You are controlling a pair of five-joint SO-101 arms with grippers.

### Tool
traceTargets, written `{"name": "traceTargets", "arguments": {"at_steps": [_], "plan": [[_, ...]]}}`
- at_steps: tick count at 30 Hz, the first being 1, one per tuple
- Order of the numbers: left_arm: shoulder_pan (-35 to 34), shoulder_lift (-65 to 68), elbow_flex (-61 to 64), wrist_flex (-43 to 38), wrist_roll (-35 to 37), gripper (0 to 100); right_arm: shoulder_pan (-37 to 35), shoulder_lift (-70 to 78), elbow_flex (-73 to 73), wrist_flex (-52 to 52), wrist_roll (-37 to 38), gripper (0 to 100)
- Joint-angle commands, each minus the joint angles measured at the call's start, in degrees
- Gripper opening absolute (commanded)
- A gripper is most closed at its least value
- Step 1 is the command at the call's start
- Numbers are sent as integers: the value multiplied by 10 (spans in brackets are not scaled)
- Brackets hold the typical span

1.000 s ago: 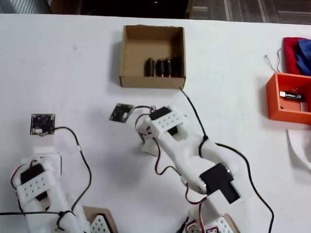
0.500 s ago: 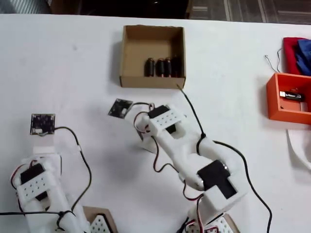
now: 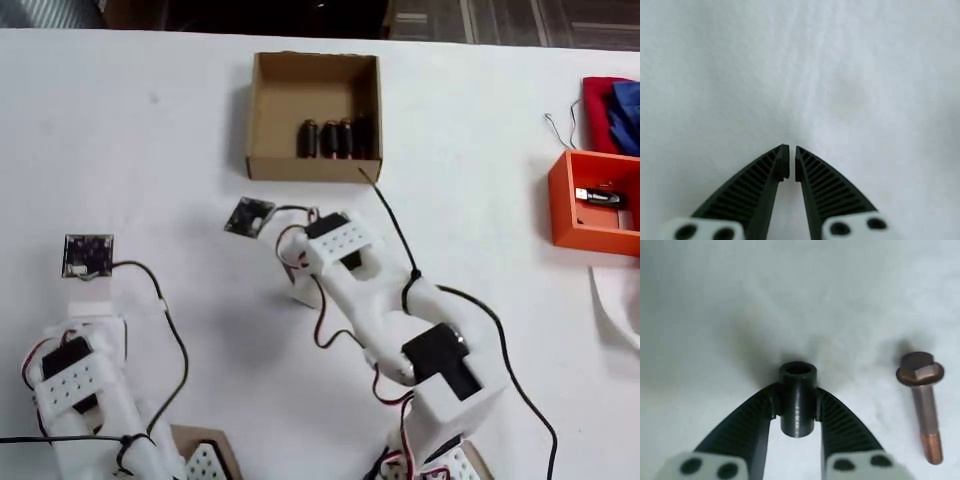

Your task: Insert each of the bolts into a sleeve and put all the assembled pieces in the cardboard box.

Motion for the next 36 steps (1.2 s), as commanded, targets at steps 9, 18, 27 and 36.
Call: {"name": "traceTargets", "arguments": {"at_steps": [9,18,27,36], "plan": [[-4,-7,-3,-9,-3,53,92,-404,-8,44,-52,22],[96,-2,-144,94,24,58,304,-578,-9,-15,-256,22],[331,185,-478,205,233,126,431,-578,-35,-103,-390,22],[458,520,-845,462,394,128,430,-577,-99,-127,-392,22]]}}
